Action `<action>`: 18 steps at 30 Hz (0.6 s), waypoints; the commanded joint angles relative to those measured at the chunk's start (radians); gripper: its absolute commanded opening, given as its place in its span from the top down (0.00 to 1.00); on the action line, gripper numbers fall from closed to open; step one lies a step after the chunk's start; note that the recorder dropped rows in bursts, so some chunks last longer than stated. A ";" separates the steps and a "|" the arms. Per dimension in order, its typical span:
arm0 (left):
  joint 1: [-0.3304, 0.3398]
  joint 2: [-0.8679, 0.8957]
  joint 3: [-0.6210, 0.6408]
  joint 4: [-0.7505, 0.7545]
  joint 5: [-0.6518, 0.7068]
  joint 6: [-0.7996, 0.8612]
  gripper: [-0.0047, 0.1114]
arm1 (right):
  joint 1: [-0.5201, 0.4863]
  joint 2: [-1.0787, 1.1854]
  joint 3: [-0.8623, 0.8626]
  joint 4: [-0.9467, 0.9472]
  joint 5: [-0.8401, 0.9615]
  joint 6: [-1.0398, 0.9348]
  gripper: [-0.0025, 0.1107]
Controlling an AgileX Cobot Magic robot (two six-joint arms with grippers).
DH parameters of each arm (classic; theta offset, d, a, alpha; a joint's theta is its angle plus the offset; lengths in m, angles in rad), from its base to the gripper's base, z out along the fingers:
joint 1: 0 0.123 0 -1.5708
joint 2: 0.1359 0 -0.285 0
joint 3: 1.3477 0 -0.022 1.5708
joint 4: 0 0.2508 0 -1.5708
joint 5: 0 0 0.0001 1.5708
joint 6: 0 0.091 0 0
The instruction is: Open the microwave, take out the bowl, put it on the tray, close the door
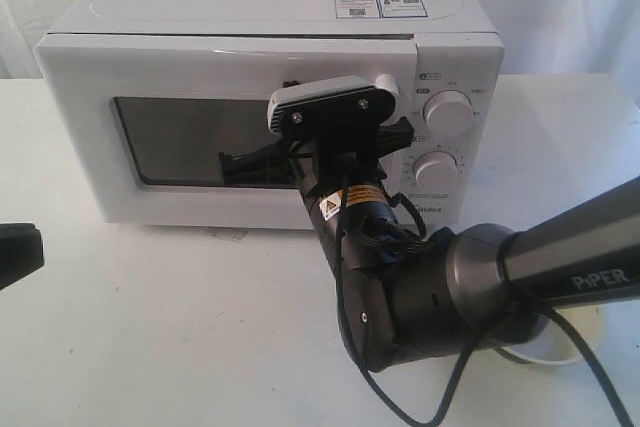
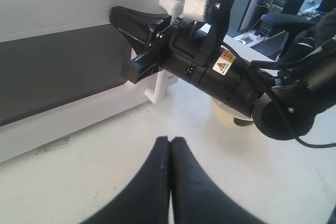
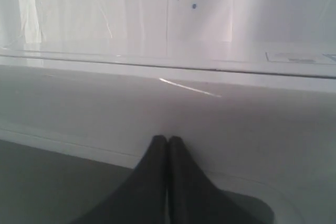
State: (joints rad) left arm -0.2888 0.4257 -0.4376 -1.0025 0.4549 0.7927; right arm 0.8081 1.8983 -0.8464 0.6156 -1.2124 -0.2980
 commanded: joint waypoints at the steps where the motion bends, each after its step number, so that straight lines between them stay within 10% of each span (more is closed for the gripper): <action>1: -0.003 -0.006 0.006 -0.030 0.008 0.001 0.96 | -0.032 0.026 -0.030 0.042 -0.009 -0.012 0.98; 18: -0.003 -0.006 0.006 -0.030 0.006 0.001 0.96 | -0.082 0.031 -0.043 0.039 -0.009 -0.012 0.98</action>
State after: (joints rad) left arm -0.2888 0.4257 -0.4376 -1.0025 0.4567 0.7927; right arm 0.7775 1.9247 -0.8771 0.5762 -1.2123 -0.2980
